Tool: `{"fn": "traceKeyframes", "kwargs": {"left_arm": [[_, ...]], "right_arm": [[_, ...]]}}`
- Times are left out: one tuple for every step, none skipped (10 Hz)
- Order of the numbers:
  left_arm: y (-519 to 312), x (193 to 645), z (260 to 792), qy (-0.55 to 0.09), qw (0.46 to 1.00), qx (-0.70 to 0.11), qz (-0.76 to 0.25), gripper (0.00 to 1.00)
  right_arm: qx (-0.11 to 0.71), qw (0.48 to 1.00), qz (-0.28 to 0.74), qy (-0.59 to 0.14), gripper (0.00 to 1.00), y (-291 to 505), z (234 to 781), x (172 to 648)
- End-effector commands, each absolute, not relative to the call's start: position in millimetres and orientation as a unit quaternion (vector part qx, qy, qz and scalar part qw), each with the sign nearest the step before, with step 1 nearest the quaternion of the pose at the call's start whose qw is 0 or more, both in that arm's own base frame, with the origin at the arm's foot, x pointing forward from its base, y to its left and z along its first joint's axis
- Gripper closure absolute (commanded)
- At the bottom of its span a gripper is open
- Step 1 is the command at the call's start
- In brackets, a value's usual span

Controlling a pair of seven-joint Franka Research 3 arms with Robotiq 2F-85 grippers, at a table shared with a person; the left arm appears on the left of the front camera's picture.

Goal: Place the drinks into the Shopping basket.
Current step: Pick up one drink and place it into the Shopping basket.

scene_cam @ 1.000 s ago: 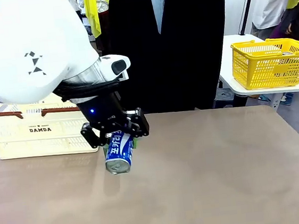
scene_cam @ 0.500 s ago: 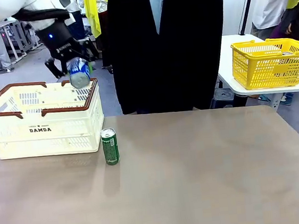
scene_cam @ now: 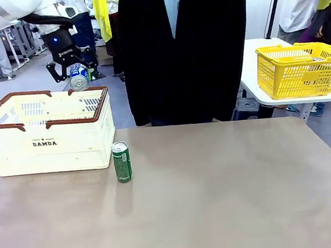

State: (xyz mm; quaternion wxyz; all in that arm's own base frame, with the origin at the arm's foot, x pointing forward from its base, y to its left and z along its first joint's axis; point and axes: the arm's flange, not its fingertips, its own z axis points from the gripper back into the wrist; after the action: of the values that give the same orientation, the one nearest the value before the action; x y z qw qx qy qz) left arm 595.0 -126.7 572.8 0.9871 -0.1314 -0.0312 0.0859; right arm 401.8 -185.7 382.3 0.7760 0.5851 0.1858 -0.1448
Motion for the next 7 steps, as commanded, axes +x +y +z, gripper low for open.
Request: {"fn": "traceKeyframes", "kwargs": {"left_arm": [[-133,585,578,-0.046,0.988,-0.134,0.066,1.0],[-127,595,573,-0.031,0.987,-0.131,0.086,1.0],[-125,602,560,-0.027,0.993,-0.11,-0.016,1.0],[-111,609,547,-0.04,0.993,-0.095,-0.052,1.0],[-94,608,531,-0.044,0.991,-0.104,-0.074,1.0],[-79,607,514,-0.052,0.988,-0.118,-0.08,1.0],[-74,609,497,-0.064,0.987,-0.135,-0.066,1.0]], "right_arm": [[0.581,0.778,-0.151,0.185,0.0,-182,385,400],[0.581,0.778,-0.151,0.185,0.0,-182,385,400],[0.581,0.778,-0.151,0.185,0.0,-182,385,400],[0.581,0.778,-0.151,0.185,0.0,-182,385,400],[0.581,0.778,-0.151,0.185,0.0,-182,385,400],[0.581,0.778,-0.151,0.185,0.0,-182,385,400],[0.581,0.778,-0.151,0.185,0.0,-182,385,400]]}}
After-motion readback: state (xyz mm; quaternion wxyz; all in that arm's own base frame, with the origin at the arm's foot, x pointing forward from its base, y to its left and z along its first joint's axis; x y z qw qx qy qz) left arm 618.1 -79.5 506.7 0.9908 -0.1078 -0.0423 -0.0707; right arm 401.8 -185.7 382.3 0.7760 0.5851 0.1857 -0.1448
